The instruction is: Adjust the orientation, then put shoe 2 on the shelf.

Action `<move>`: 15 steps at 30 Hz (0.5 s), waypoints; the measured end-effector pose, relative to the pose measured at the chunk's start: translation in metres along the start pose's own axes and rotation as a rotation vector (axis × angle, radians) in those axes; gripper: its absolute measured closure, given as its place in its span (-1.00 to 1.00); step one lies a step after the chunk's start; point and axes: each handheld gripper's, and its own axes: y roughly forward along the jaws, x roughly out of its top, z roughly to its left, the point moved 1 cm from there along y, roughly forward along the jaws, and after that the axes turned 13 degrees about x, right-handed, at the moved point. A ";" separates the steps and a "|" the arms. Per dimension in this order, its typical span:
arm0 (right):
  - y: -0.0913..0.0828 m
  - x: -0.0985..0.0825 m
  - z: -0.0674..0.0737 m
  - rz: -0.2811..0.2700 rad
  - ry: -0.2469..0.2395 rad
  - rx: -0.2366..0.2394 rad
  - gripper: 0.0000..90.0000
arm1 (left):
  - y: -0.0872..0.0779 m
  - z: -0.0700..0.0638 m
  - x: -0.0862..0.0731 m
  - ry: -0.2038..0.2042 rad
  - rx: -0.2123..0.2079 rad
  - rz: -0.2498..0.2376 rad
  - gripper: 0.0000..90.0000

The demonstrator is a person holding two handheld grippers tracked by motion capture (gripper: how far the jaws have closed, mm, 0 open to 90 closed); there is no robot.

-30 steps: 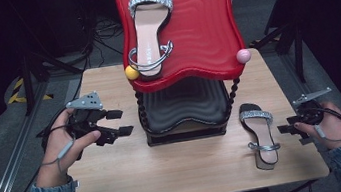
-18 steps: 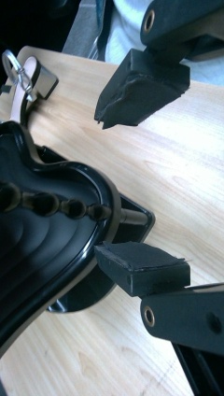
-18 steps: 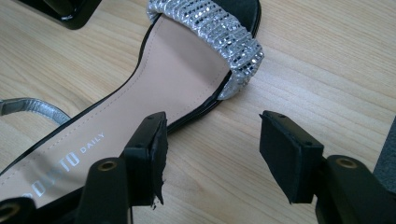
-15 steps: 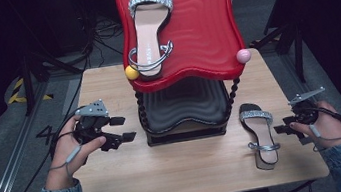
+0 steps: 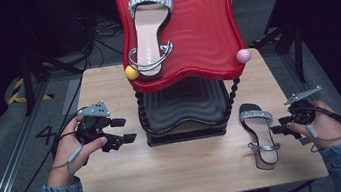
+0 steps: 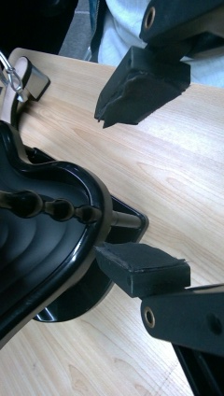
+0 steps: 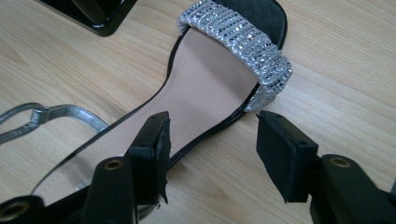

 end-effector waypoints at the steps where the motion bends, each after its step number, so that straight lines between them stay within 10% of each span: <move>1: 0.000 0.000 0.001 -0.002 0.000 0.001 0.02 | 0.000 0.000 0.000 -0.002 0.001 0.003 -0.33; 15: -0.018 0.003 0.050 0.015 -0.096 0.104 0.00 | 0.001 -0.001 -0.006 -0.012 0.011 0.019 -0.33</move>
